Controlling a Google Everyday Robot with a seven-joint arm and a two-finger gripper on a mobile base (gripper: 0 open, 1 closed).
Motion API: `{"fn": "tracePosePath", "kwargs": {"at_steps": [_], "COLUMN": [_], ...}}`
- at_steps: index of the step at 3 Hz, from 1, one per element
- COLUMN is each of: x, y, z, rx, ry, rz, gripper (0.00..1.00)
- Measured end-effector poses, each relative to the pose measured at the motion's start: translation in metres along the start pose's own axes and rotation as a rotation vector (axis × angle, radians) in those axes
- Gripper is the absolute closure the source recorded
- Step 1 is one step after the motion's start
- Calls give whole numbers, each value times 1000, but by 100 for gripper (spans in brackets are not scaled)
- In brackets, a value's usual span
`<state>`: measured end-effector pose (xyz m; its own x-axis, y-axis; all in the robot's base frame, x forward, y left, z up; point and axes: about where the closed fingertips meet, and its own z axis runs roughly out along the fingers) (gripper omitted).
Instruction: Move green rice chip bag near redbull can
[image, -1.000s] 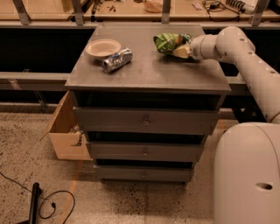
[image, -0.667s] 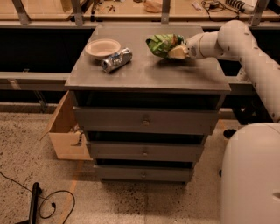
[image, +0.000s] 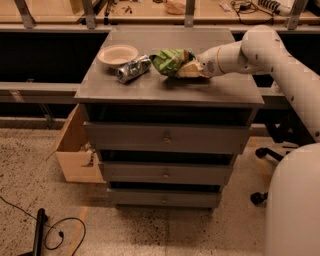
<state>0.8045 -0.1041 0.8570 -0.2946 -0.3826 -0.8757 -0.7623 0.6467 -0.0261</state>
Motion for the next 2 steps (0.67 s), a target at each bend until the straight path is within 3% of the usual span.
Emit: {"fn": "tracePosePath", "kwargs": {"at_steps": [2], "x": [-13], "y": [40], "z": [9], "rx": [-116], "ry": [-21], "rz": [24], "gripper": [54]}}
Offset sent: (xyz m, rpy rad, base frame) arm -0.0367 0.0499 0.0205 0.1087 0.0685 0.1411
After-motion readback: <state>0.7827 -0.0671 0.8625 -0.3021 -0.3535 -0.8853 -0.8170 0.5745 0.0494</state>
